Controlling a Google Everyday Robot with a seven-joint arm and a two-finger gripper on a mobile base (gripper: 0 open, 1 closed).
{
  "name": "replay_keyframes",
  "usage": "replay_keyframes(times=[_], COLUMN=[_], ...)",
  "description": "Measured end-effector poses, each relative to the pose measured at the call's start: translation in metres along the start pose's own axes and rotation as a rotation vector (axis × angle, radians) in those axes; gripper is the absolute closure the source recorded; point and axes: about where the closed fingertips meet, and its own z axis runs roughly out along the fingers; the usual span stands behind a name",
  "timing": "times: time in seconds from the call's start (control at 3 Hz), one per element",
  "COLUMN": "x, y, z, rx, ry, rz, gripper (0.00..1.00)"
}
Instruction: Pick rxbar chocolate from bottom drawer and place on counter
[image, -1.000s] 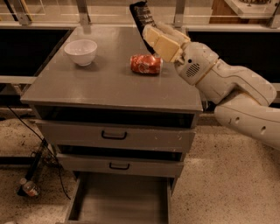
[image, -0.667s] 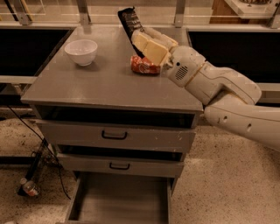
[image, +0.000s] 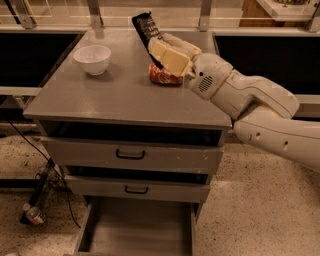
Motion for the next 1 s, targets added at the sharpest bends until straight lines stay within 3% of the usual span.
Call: replay_keyframes(times=[1.0], x=[0.054], y=[-0.007], z=[0.006], rx=[0.006], ry=[0.213], rz=[0.061], gripper=[1.00])
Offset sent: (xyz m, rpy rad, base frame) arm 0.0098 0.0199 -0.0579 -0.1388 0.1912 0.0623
